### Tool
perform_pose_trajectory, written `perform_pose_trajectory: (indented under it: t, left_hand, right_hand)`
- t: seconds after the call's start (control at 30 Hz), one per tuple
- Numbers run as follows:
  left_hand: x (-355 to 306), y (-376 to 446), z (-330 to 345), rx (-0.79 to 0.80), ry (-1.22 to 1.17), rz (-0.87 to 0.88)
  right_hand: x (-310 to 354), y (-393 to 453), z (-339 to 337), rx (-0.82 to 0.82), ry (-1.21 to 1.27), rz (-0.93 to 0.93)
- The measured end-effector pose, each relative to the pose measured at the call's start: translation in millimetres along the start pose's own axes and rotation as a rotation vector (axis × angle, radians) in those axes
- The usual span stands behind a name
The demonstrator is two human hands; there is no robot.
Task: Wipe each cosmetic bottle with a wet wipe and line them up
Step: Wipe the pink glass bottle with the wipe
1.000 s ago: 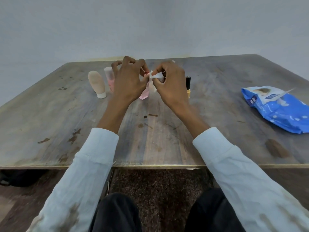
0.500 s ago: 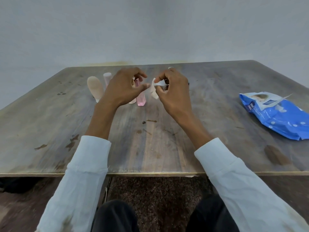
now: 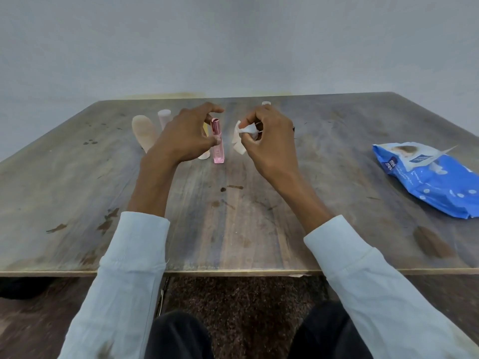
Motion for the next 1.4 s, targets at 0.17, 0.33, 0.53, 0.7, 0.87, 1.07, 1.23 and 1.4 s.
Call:
perform_pose_trajectory:
  t: [0.17,0.33,0.53,0.7,0.87,1.07,1.23,1.4]
  left_hand:
    - [6.9,2.1,5.5,0.021,0.025,-0.013]
    - [6.6,2.3,4.0,0.009,0.003,-0.022]
    - [8.1,2.1,4.9,0.015,-0.024,-0.03]
    - [2.1,1.2,6.0,-0.018,-0.095,-0.042]
    - [-9.3,-1.4,-2.2,-0.057,-0.347,0.003]
    - [-7.1,-3.0,-14.7,-0.035,-0.621,0.061]
    - [-3.8,-3.4,-12.6,-0.007,-0.848,0.076]
    - [-5.2,-1.2,1.8,0.043,-0.942,0.052]
  right_hand:
    - [-1.9,-0.1,1.3,0.01,-0.008,0.012]
    - [-2.8,0.0,1.6,0.017,-0.02,0.022]
    - [-2.9,0.1,2.2,0.033,-0.042,0.028]
    - [-4.1,1.4,-1.9,0.001,-0.007,0.062]
    - [-13.3,3.9,-12.6,-0.038,0.083,0.197]
    - [-21.7,9.2,-34.7,-0.116,0.37,0.342]
    - [-21.6,8.1,-39.2,-0.152,0.323,0.356]
    - [-17.1,7.6,-37.9,-0.142,0.288,0.323]
Point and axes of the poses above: each hand's wrist, its own y-axis towards the middle knuckle, its own z-axis out of the palm, x = y × z, the point moved 9 cm from there along y, towards the middle knuckle, and after that the axes turned 14 degrees about -y, right-handed, at the moved point
